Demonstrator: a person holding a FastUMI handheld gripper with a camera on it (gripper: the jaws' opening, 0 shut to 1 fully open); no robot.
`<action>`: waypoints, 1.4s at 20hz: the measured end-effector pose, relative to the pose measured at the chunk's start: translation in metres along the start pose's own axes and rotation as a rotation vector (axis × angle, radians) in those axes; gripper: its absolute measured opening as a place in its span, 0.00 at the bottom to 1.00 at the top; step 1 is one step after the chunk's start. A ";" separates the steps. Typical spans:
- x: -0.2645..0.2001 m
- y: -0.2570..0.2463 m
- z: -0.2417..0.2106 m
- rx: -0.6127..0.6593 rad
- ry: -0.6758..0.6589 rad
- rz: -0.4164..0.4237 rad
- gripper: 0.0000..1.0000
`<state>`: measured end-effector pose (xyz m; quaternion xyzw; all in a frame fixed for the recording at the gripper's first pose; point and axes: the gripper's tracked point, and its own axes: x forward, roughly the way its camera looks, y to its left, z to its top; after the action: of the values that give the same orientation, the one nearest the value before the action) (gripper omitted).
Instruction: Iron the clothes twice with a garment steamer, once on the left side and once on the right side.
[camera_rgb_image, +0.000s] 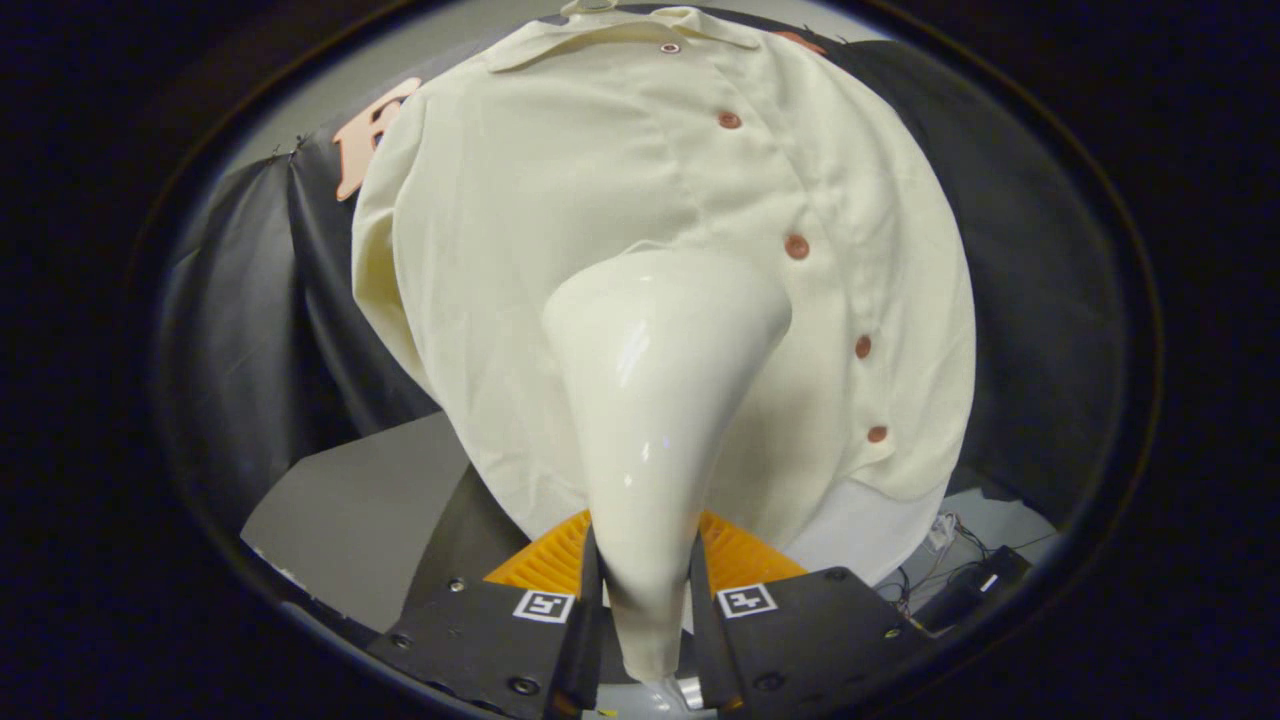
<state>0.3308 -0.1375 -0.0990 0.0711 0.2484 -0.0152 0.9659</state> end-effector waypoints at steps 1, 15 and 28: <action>0.001 -0.003 -0.009 0.000 0.015 0.001 0.38; 0.017 -0.055 -0.106 0.048 0.183 -0.001 0.38; -0.016 -0.058 -0.061 0.048 0.280 -0.034 0.38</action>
<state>0.2839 -0.1863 -0.1522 0.0914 0.3816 -0.0272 0.9194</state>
